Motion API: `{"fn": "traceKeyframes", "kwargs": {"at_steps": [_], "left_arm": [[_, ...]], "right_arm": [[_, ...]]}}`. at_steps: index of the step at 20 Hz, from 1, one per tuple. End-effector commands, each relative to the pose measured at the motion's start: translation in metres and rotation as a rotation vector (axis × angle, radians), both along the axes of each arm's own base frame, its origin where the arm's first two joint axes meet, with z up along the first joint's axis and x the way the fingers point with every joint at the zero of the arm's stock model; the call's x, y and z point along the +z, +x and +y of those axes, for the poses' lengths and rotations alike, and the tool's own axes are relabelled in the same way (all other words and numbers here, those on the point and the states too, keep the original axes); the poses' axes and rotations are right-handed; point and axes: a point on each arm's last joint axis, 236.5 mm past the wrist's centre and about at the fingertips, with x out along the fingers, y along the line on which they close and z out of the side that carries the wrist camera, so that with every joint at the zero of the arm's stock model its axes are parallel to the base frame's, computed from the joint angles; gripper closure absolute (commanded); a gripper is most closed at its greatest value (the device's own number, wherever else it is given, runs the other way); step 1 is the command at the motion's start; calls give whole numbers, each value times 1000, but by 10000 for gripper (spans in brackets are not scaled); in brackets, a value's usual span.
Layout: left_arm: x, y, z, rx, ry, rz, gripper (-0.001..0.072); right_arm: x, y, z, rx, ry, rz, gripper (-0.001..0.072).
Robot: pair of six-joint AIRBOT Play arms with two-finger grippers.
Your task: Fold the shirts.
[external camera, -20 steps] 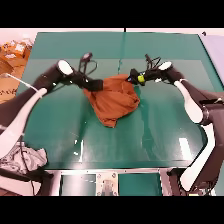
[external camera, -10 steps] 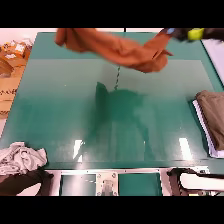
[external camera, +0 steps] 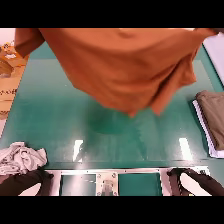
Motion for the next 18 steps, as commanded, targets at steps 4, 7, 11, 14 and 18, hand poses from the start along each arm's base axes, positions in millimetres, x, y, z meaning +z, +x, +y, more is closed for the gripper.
{"fn": "traceKeyframes", "kwargs": {"at_steps": [4,7,11,14,18], "left_arm": [[-191,66,-7,31,197,397,678],[-299,86,-28,0,205,598,678],[-394,87,-45,-24,202,804,678],[-406,89,-37,-9,241,818,678],[-399,93,-32,-2,266,798,678]], "right_arm": [[-196,12,25,0,45,343,699],[-316,24,15,-162,51,442,699],[-389,38,-10,-284,48,555,698],[-364,58,-44,-331,90,547,390],[-328,26,-96,-323,90,638,383]]}}
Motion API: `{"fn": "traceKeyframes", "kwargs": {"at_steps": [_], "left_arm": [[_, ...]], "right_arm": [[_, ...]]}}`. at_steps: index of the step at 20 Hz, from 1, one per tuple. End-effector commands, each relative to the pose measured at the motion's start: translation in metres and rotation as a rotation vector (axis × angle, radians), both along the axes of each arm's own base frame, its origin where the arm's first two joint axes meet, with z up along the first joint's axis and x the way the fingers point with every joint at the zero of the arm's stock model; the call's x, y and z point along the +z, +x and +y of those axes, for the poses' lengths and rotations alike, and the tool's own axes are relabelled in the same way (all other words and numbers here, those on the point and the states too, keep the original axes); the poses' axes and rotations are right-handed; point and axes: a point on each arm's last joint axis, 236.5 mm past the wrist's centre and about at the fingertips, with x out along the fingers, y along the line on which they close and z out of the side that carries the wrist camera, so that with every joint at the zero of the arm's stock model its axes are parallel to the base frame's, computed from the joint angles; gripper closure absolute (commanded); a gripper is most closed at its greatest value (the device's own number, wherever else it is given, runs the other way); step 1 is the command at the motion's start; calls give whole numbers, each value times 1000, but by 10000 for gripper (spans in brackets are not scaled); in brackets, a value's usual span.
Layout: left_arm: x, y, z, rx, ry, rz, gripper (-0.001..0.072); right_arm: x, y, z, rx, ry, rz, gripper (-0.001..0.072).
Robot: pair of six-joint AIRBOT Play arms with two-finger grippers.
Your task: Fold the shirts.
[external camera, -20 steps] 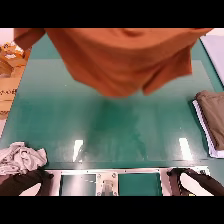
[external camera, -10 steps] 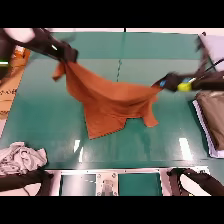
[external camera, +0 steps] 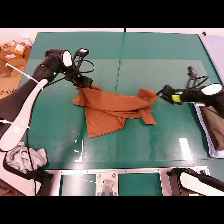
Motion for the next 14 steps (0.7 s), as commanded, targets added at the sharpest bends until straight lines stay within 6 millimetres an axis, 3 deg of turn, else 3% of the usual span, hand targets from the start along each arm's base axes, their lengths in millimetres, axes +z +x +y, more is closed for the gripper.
{"fn": "traceKeyframes", "kwargs": {"at_steps": [1,3,4,5,7,10,14], "left_arm": [[-6,4,3,-4,21,-1,678],[-6,3,3,-4,20,0,678],[-6,3,3,-4,21,1,678],[-6,3,3,-4,21,2,678],[-6,1,4,-5,23,10,677],[-7,-2,4,-6,27,21,678],[-9,-7,6,-8,35,44,677]], "right_arm": [[5,-42,-29,21,26,130,382],[-14,-72,-11,46,66,204,380],[-30,-89,3,68,77,245,326],[-48,-104,17,94,84,290,196],[-75,-121,40,110,92,326,173],[-91,-112,68,86,135,312,174],[-102,-86,84,80,145,304,173]]}}
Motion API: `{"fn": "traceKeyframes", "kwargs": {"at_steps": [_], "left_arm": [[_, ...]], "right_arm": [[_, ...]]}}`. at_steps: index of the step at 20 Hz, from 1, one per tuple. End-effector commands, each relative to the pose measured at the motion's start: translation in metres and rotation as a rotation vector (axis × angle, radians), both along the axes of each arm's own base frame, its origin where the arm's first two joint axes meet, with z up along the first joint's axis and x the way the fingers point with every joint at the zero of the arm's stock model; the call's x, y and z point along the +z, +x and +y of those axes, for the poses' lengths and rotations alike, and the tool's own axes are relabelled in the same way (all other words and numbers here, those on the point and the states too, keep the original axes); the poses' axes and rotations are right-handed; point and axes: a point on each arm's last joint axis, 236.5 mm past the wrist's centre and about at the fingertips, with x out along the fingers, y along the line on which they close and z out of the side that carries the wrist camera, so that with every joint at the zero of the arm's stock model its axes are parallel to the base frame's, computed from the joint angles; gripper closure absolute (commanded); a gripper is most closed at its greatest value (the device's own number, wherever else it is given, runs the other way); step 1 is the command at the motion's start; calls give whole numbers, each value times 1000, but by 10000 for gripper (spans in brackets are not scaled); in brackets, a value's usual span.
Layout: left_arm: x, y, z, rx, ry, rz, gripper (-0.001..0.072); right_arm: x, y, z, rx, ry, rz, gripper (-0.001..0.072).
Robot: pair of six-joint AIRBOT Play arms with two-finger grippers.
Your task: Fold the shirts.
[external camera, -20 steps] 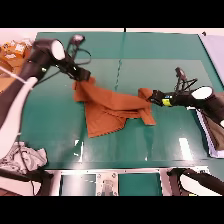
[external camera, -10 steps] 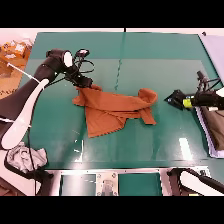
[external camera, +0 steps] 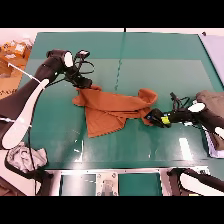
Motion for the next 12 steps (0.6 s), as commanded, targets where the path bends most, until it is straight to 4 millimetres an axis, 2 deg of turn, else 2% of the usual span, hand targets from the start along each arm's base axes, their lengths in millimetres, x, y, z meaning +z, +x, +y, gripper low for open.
{"fn": "traceKeyframes", "kwargs": {"at_steps": [1,2,3,4,6,8,10,12], "left_arm": [[-2,-5,2,-3,9,21,678],[-2,-6,2,-4,11,27,677],[-2,-7,2,-4,12,30,678],[-2,-7,3,-4,13,32,678],[-3,-9,4,-5,20,41,678],[3,-13,6,-9,28,55,678],[33,-9,5,-17,26,39,679],[84,1,-1,-26,-1,-35,679]], "right_arm": [[-14,17,14,-6,3,3,192],[-15,22,16,0,2,3,355],[-14,28,15,0,2,-2,600],[-12,34,15,-1,1,-13,698],[-1,47,14,13,-4,-59,698],[22,63,15,38,8,-111,699],[70,90,11,64,19,-216,699],[138,116,-1,72,11,-365,699]]}}
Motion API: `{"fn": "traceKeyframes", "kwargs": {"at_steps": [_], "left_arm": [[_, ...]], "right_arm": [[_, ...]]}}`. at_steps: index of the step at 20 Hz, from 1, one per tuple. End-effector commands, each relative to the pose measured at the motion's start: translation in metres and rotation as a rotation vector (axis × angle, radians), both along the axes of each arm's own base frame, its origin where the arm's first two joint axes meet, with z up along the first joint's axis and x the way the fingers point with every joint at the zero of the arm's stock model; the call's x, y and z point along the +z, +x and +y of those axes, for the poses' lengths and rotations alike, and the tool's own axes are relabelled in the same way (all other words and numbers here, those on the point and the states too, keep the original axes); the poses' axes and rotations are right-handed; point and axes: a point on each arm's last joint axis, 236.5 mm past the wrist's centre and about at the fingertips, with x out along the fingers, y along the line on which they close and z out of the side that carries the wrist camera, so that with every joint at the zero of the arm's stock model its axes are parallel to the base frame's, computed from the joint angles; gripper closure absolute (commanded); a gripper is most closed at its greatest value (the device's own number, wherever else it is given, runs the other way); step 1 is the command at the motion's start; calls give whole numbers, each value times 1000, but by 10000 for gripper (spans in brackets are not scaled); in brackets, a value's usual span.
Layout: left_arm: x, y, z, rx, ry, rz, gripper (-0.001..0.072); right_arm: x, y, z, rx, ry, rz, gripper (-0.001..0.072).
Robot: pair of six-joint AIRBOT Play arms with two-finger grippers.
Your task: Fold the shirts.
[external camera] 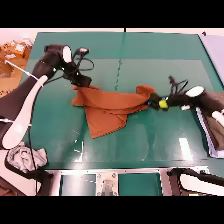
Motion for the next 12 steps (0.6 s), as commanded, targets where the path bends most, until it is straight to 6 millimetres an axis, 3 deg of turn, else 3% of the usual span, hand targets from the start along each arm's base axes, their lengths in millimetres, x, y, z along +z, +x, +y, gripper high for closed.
{"fn": "traceKeyframes", "kwargs": {"at_steps": [1,3,6,9,12], "left_arm": [[78,6,-6,-17,-37,-91,679],[151,12,-14,-24,-119,-259,679],[256,-8,-14,-19,-248,-532,679],[347,-65,-14,-52,-396,-713,679],[412,-137,-26,-157,-563,-806,679]], "right_arm": [[111,34,-15,23,-8,-232,699],[207,41,-34,-13,-39,-440,699],[340,21,-63,-107,-94,-722,699],[436,-20,-81,-187,-163,-942,699],[503,-63,-86,-255,-208,-1099,699]]}}
